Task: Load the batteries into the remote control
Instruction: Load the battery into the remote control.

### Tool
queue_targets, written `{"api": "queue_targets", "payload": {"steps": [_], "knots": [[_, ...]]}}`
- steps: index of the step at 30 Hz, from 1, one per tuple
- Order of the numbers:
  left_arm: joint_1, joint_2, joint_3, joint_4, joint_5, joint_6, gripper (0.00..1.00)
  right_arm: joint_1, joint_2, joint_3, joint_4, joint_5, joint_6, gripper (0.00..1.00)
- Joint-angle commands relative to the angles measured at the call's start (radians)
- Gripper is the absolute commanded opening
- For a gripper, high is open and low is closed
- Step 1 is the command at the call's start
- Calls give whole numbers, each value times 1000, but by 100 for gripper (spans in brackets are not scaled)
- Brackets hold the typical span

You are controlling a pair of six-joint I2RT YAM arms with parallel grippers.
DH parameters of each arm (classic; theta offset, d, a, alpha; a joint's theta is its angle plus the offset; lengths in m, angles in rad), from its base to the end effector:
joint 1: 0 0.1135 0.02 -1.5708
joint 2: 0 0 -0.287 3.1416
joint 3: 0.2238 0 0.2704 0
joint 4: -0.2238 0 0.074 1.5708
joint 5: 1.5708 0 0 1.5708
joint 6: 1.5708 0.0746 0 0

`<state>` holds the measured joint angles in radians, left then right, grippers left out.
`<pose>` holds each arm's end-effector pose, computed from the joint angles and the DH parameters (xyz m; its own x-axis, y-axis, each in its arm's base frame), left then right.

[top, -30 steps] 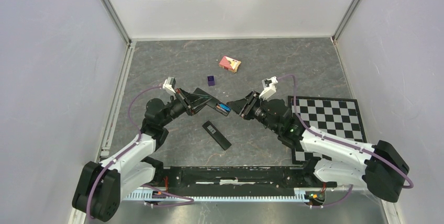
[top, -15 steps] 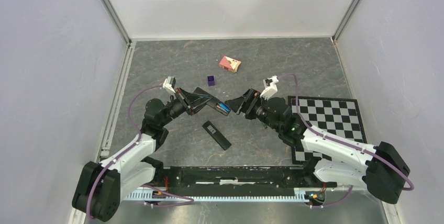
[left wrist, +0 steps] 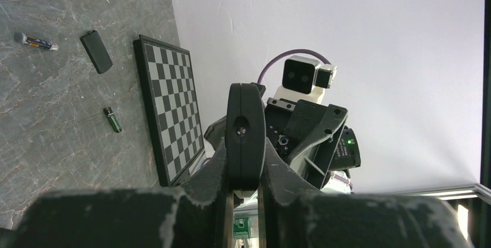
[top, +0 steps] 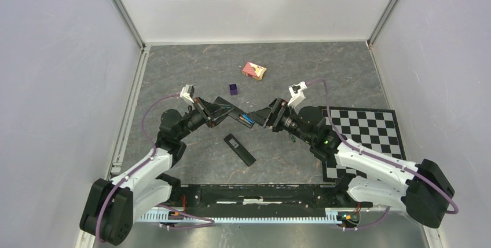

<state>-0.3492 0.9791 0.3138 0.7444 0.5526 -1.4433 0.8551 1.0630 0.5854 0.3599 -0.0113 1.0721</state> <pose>0.2135 -0.1194 0.2470 -0.7671 -0.6192 -0.1679 0.1732 0.0521 -0.9835 0.1895 0.2192 0.2789 -0.7060 0.5264 -0.4738 -0.2968 0.3876 0.8728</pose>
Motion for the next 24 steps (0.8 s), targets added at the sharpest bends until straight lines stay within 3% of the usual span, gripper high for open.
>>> {"api": "queue_targets", "payload": {"steps": [1,9,16,24], "knots": [[-3,-7,31,63,8,-1,2,-6,26,42,-21,-78,-20,81],[-3,-14,33,70,12,-8,2,-14,47,29,5,-98,3,54],[-4,-6,46,94,55,10,2,-17,73,22,49,-123,27,47],[-4,13,54,193,134,21,2,-21,109,-27,241,-172,114,36]]}}
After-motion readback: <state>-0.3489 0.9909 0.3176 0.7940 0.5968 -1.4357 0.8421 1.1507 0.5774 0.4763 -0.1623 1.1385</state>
